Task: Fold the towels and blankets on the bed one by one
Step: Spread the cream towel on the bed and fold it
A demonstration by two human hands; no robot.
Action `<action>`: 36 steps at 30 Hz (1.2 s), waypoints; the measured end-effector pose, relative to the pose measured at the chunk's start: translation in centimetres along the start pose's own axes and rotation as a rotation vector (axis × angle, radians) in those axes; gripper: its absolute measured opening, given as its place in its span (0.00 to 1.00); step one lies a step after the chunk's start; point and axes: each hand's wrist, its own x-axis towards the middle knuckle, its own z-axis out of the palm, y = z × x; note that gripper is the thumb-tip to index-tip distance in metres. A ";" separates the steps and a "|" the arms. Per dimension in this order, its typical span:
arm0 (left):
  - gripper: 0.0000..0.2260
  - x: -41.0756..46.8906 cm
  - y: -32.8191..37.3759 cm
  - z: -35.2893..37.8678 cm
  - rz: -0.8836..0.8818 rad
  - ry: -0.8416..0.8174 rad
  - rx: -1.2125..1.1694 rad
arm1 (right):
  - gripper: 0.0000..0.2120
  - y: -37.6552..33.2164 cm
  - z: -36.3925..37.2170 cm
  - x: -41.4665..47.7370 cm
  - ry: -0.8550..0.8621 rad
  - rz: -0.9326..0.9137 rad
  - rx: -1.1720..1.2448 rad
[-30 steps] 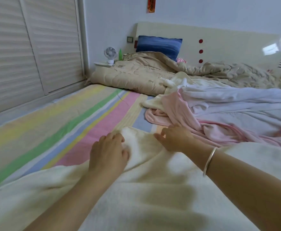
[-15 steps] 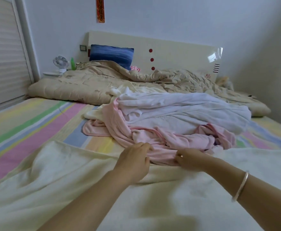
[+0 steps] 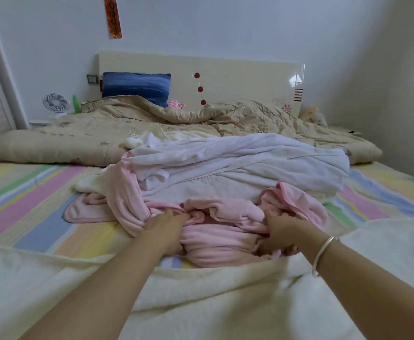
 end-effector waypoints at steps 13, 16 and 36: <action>0.36 7.4 0.6 -11.8 0.068 0.531 -0.213 | 0.40 0.9 -10.9 6.4 0.971 -0.116 0.084; 0.29 8.4 -0.9 -11.3 0.063 0.297 -0.281 | 0.39 1.4 -9.3 9.4 0.445 -0.036 -0.181; 0.30 -18.0 -24.6 -0.1 -0.436 -0.087 0.045 | 0.06 -28.3 3.8 -8.5 -0.044 -0.503 -0.225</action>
